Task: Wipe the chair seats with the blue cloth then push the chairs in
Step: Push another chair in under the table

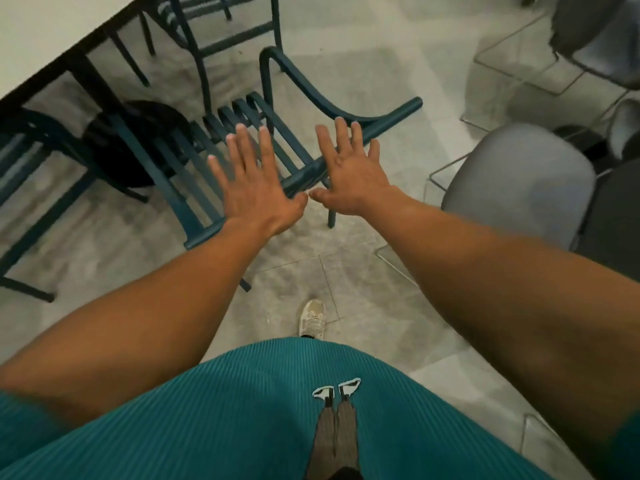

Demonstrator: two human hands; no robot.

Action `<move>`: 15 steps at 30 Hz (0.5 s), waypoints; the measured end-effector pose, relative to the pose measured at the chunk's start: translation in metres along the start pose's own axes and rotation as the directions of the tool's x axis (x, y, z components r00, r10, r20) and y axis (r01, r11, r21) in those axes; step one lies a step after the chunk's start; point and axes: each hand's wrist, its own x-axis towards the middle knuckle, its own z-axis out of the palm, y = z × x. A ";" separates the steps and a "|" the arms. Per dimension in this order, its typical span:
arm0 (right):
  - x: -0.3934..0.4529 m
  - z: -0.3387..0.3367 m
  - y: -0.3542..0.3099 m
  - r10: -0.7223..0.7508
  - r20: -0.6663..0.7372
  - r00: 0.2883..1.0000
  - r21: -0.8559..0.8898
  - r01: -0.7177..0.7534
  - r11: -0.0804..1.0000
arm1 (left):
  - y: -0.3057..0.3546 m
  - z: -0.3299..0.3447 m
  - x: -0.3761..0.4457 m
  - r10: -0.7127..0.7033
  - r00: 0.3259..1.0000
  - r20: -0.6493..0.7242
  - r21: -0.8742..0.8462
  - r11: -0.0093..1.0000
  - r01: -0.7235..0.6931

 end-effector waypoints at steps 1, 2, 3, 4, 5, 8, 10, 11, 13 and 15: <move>0.011 -0.002 0.006 -0.033 0.012 0.999 -0.015 0.033 0.999 | -0.001 0.002 0.007 -0.030 0.999 0.022 0.010 1.000 0.030; 0.024 -0.003 0.012 -0.064 0.021 0.998 -0.027 0.064 0.998 | -0.002 0.004 0.015 -0.063 0.997 0.044 0.028 0.998 0.061; 0.037 -0.003 0.020 -0.086 0.031 0.996 -0.047 0.088 0.995 | -0.003 0.007 0.023 -0.097 0.992 0.077 0.051 0.994 0.093; 0.049 -0.002 0.028 -0.096 0.048 0.994 -0.080 0.100 0.992 | -0.003 0.010 0.030 -0.126 0.984 0.126 0.068 0.991 0.118; 0.062 -0.001 0.035 -0.099 0.089 0.991 -0.130 0.110 0.985 | -0.001 0.012 0.035 -0.139 0.971 0.192 0.072 0.989 0.128; 0.090 0.001 0.051 -0.137 0.277 0.951 -0.270 0.214 0.939 | 0.005 0.014 0.040 -0.114 0.933 0.341 0.011 0.993 0.118; 0.101 -0.006 0.053 -0.192 0.351 0.916 -0.281 0.299 0.912 | 0.010 0.007 0.039 -0.130 0.913 0.388 -0.025 0.988 0.152; 0.106 -0.009 0.054 -0.222 0.380 0.898 -0.265 0.336 0.904 | 0.012 0.004 0.040 -0.143 0.901 0.409 -0.030 0.985 0.170; 0.112 -0.013 0.056 -0.284 0.424 0.860 -0.227 0.404 0.886 | 0.013 0.002 0.040 -0.172 0.880 0.444 -0.056 0.974 0.219; 0.118 -0.013 0.060 -0.335 0.445 0.830 -0.208 0.460 0.864 | 0.012 0.003 0.041 -0.207 0.864 0.459 -0.082 0.958 0.273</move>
